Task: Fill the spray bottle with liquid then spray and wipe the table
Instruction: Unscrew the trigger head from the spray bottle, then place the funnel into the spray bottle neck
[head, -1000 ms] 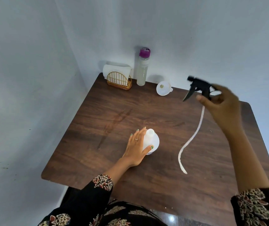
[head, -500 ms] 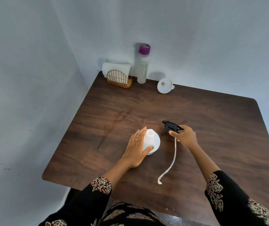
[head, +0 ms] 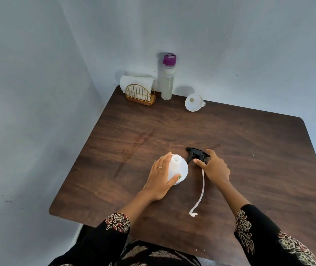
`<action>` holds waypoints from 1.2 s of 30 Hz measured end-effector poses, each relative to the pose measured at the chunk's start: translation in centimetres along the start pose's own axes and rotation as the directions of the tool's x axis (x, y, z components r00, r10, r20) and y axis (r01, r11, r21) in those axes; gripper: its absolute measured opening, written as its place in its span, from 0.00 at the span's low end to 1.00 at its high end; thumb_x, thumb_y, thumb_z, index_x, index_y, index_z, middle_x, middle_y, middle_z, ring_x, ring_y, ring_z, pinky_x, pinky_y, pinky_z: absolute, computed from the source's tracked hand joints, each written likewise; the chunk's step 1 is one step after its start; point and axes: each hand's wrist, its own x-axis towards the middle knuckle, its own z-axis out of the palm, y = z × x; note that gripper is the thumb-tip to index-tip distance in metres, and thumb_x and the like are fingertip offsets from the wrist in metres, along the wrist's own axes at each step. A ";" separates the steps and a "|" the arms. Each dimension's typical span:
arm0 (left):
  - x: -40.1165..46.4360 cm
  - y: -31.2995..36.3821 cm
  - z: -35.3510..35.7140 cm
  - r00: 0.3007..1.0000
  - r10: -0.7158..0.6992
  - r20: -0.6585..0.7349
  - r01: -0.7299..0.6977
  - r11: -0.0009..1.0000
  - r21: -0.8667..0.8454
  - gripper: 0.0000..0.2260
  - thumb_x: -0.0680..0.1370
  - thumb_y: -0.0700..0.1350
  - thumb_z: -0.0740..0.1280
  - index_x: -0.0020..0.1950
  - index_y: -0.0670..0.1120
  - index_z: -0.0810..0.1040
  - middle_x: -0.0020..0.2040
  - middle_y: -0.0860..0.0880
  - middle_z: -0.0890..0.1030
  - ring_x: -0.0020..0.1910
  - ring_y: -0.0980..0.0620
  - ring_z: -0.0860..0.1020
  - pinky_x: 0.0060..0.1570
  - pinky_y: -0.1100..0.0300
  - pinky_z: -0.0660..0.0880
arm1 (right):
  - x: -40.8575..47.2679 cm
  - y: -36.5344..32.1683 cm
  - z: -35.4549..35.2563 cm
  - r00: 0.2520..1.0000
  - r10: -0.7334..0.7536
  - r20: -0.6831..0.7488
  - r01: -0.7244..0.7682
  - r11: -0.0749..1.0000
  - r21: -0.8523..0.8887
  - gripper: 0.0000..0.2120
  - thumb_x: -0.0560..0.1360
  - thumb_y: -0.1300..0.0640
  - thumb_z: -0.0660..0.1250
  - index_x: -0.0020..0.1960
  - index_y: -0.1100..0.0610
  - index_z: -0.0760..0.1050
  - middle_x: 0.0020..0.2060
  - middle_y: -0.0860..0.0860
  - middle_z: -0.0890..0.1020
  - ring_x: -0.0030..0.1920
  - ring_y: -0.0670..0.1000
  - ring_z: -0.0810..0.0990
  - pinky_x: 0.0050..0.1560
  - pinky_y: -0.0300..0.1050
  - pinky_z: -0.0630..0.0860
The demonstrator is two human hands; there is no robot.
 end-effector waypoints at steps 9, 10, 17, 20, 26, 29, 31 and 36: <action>-1.6 -1.4 -2.0 0.915 0.054 -0.400 -0.121 0.982 -0.144 0.25 0.72 0.44 0.54 0.70 0.54 0.66 0.69 0.55 0.69 0.68 0.58 0.67 0.68 0.60 0.64 | 0.6 -0.3 -1.5 0.905 0.027 -0.424 0.106 0.952 0.287 0.19 0.81 0.50 0.53 0.45 0.62 0.76 0.32 0.55 0.79 0.34 0.56 0.76 0.34 0.46 0.66; -0.7 -1.5 -2.5 0.876 0.019 -0.482 -0.105 0.983 -0.152 0.23 0.72 0.43 0.54 0.66 0.52 0.70 0.65 0.56 0.71 0.65 0.58 0.70 0.65 0.60 0.67 | 1.1 -0.5 -1.9 0.890 0.023 -0.456 0.138 0.938 0.317 0.19 0.81 0.51 0.53 0.43 0.62 0.76 0.31 0.54 0.79 0.33 0.55 0.76 0.33 0.46 0.66; 9.0 -0.1 -5.5 0.880 -0.215 -0.423 0.107 0.959 -0.264 0.13 0.78 0.40 0.59 0.57 0.54 0.74 0.59 0.54 0.74 0.53 0.57 0.74 0.52 0.58 0.76 | 5.8 -2.9 -4.1 0.906 -0.079 -0.416 0.237 0.908 0.344 0.10 0.79 0.56 0.58 0.50 0.58 0.77 0.35 0.50 0.80 0.35 0.51 0.77 0.35 0.43 0.69; 13.8 0.4 -5.6 0.947 -0.259 -0.191 0.198 0.937 -0.289 0.14 0.79 0.43 0.61 0.64 0.53 0.72 0.64 0.50 0.72 0.58 0.53 0.74 0.57 0.56 0.75 | 9.6 -3.6 -4.4 0.965 -0.140 -0.221 0.194 0.949 0.247 0.12 0.77 0.58 0.61 0.59 0.57 0.73 0.51 0.52 0.79 0.46 0.51 0.77 0.45 0.45 0.71; 22.5 1.3 -4.9 0.946 -0.304 0.111 0.323 0.908 -0.267 0.27 0.78 0.48 0.62 0.75 0.51 0.56 0.74 0.46 0.62 0.72 0.46 0.64 0.69 0.48 0.64 | 17.2 -5.5 -5.5 0.992 -0.123 0.019 0.117 0.975 0.191 0.25 0.76 0.56 0.64 0.71 0.55 0.62 0.68 0.57 0.67 0.63 0.56 0.72 0.62 0.50 0.70; 26.1 1.5 -4.3 0.934 -0.310 0.179 0.343 0.917 -0.201 0.31 0.79 0.49 0.60 0.77 0.53 0.47 0.78 0.47 0.54 0.76 0.47 0.54 0.72 0.49 0.57 | 20.3 -6.4 -5.7 0.994 -0.105 0.027 0.100 0.983 0.152 0.31 0.75 0.55 0.63 0.75 0.52 0.55 0.72 0.56 0.62 0.69 0.59 0.65 0.67 0.56 0.66; 28.0 1.5 -3.9 0.926 -0.309 0.217 0.350 0.918 -0.185 0.33 0.79 0.50 0.60 0.77 0.54 0.43 0.78 0.47 0.53 0.76 0.46 0.52 0.72 0.49 0.57 | 21.8 -7.0 -5.5 0.994 -0.104 0.031 0.099 0.988 0.122 0.35 0.75 0.55 0.63 0.76 0.51 0.50 0.74 0.55 0.59 0.71 0.59 0.63 0.67 0.58 0.65; 30.4 1.4 -2.8 0.938 -0.272 0.213 0.302 0.945 -0.122 0.34 0.79 0.50 0.61 0.77 0.55 0.42 0.75 0.44 0.62 0.73 0.43 0.62 0.68 0.46 0.65 | 23.5 -8.2 -4.2 0.985 -0.158 0.075 0.155 0.987 0.045 0.35 0.77 0.58 0.61 0.77 0.48 0.45 0.74 0.54 0.60 0.72 0.59 0.62 0.66 0.60 0.62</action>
